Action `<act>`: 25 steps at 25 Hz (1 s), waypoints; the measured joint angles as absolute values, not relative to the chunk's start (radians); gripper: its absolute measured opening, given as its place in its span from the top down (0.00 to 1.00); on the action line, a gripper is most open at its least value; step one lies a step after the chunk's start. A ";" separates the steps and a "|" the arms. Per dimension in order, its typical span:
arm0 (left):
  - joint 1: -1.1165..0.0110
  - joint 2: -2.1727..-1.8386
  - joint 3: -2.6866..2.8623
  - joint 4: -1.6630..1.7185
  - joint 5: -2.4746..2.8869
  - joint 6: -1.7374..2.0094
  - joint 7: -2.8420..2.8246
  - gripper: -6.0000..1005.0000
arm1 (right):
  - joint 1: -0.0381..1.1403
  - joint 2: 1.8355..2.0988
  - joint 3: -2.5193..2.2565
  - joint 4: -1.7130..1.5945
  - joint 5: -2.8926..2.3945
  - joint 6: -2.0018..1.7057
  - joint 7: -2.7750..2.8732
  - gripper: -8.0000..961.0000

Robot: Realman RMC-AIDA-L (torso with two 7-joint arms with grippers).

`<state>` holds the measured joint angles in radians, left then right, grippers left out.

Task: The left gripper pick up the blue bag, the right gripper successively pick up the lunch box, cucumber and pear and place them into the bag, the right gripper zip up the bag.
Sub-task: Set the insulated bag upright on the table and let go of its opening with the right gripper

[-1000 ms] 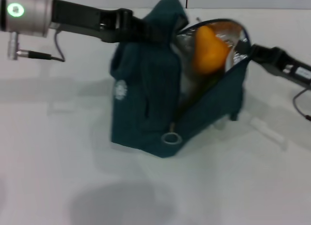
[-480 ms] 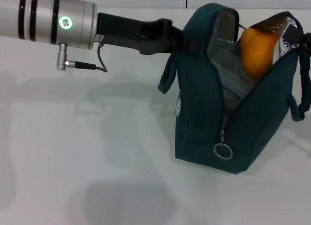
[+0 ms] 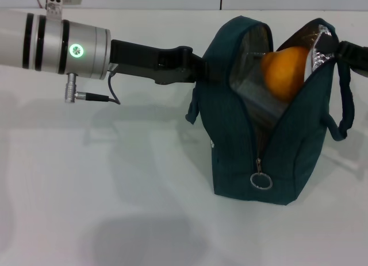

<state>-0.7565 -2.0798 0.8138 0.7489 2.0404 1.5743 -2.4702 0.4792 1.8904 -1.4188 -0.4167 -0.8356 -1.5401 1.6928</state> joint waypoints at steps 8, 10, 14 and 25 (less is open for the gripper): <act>-0.751 -2.081 0.827 0.748 2.044 1.574 -2.468 0.95 | 0.475 1.889 -1.419 -0.416 -0.836 -1.505 1.692 0.93; -0.751 -2.081 0.830 0.748 2.044 1.574 -2.467 0.95 | 0.473 1.890 -1.419 -0.416 -0.836 -1.503 1.692 0.93; -0.751 -2.082 0.831 0.747 2.043 1.574 -2.467 0.95 | 0.471 1.892 -1.418 -0.417 -0.835 -1.511 1.690 0.92; -0.746 -2.083 0.832 0.747 2.039 1.575 -2.464 0.95 | 0.416 1.897 -1.359 -0.421 -0.830 -1.614 1.603 0.69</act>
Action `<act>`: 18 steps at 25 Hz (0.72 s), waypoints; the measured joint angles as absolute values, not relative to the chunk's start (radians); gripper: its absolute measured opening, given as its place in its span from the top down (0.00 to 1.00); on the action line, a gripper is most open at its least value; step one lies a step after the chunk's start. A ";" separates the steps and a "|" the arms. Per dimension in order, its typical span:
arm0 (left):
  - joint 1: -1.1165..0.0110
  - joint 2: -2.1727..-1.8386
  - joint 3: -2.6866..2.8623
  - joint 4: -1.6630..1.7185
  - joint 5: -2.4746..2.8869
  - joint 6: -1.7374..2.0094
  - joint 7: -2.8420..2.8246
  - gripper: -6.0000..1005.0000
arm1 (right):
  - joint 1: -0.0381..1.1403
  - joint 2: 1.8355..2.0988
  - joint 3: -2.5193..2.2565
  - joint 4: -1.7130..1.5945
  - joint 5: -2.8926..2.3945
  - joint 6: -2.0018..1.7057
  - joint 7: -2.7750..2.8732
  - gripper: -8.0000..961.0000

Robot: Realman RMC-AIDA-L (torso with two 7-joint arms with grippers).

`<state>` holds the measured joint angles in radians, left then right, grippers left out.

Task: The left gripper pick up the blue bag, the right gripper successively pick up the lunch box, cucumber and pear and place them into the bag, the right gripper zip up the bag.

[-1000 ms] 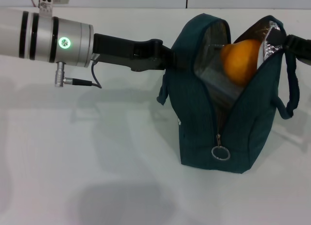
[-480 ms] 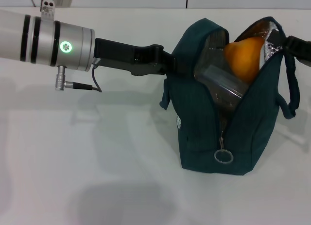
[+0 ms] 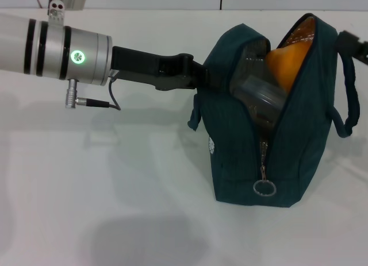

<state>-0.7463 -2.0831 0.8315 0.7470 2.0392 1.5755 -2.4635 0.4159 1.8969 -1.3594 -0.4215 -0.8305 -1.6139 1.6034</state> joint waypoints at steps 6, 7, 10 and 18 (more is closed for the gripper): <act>-0.745 -2.083 0.831 0.747 2.042 1.575 -2.459 0.95 | 0.354 1.894 -1.338 -0.424 -0.837 -1.685 1.500 0.38; -0.745 -2.083 0.831 0.747 2.042 1.575 -2.459 0.95 | 0.345 1.894 -1.339 -0.423 -0.847 -1.704 1.476 0.36; -0.741 -2.082 0.829 0.747 2.043 1.574 -2.459 0.95 | 0.321 1.901 -1.339 -0.423 -0.922 -1.758 1.380 0.30; -0.738 -2.078 0.829 0.747 2.045 1.565 -2.461 0.95 | 0.275 1.965 -1.339 -0.413 -1.183 -1.787 1.066 0.19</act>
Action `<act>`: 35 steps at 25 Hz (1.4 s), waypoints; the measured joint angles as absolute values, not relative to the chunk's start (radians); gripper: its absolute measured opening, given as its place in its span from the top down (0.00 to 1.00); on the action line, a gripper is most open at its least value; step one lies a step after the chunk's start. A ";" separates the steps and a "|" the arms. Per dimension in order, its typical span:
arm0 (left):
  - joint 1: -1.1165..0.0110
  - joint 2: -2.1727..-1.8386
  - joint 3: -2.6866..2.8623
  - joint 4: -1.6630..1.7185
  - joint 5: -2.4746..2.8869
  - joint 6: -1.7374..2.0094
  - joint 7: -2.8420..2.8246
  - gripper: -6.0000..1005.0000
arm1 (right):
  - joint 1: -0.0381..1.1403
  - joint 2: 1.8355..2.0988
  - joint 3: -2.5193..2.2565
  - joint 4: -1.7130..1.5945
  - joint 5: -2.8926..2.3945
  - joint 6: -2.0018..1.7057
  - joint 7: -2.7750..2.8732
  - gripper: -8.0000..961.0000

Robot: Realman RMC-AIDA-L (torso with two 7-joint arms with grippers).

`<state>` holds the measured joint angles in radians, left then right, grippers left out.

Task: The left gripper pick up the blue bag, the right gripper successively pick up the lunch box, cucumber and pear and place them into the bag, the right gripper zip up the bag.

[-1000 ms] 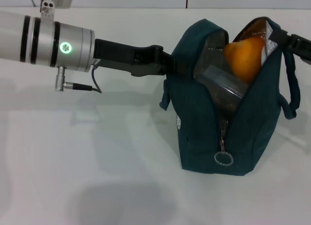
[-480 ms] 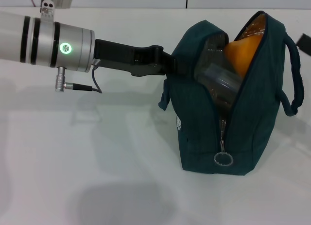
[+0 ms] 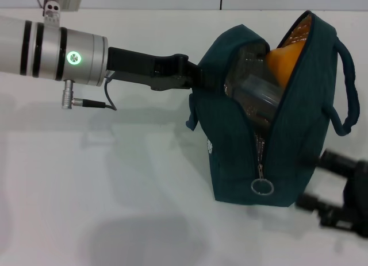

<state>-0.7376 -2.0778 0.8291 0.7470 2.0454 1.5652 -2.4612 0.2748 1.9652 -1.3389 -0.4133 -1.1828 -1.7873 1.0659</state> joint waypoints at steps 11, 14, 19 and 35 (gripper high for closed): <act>-0.738 -2.082 0.830 0.747 2.044 1.564 -2.461 0.95 | 0.284 2.005 -1.337 -0.330 -1.281 -1.669 1.005 0.19; -0.738 -2.082 0.830 0.747 2.043 1.564 -2.461 0.95 | 0.287 2.008 -1.338 -0.312 -1.280 -1.653 1.005 0.19; -0.741 -2.083 0.832 0.747 2.043 1.565 -2.461 0.95 | 0.294 2.010 -1.346 -0.301 -1.278 -1.621 1.006 0.19; -0.735 -2.083 0.831 0.747 2.039 1.566 -2.458 0.95 | 0.339 2.022 -1.363 -0.287 -1.279 -1.587 1.020 0.19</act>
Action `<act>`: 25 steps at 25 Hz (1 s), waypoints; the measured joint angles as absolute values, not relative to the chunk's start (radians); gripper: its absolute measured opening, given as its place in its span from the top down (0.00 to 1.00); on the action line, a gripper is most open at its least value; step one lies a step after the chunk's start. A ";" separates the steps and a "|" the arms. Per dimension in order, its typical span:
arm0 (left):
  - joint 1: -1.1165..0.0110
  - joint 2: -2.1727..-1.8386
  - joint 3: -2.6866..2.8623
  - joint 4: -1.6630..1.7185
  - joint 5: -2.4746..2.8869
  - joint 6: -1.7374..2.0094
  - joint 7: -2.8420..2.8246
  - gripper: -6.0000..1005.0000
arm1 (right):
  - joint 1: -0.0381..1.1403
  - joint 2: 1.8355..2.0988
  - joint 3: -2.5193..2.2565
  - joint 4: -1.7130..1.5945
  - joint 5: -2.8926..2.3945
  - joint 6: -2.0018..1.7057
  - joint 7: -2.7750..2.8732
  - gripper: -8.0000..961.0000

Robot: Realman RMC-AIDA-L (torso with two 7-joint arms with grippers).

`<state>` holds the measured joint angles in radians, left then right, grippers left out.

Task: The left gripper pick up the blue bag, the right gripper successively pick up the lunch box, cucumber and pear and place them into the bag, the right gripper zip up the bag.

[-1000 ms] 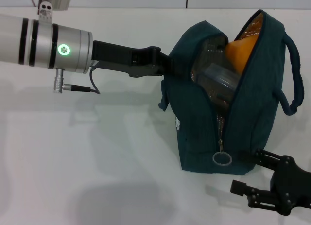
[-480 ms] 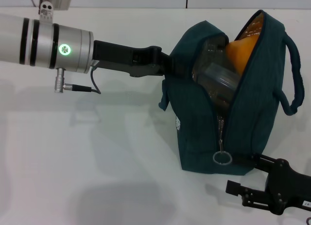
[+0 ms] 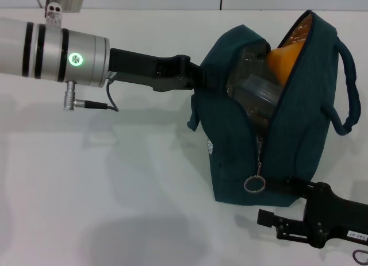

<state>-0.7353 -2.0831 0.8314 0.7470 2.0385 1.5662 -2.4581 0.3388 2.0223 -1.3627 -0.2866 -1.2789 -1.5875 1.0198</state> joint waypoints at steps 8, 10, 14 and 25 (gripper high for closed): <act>-0.733 -2.083 0.831 0.747 2.039 1.566 -2.458 0.95 | 0.312 2.019 -1.354 -0.275 -1.260 -1.587 1.036 0.21; -0.733 -2.083 0.831 0.747 2.039 1.566 -2.457 0.95 | 0.314 2.019 -1.354 -0.260 -1.247 -1.583 1.035 0.22; -0.733 -2.083 0.835 0.747 2.038 1.567 -2.457 0.95 | 0.330 2.022 -1.360 -0.247 -1.238 -1.561 1.032 0.23; -0.733 -2.083 0.838 0.747 2.037 1.568 -2.456 0.95 | 0.391 2.028 -1.496 -0.257 -1.164 -1.548 1.039 0.26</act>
<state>-0.7332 -2.0831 0.8376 0.7470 2.0368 1.5678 -2.4564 0.3906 2.0279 -1.4958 -0.2569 -1.1638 -1.5479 1.0392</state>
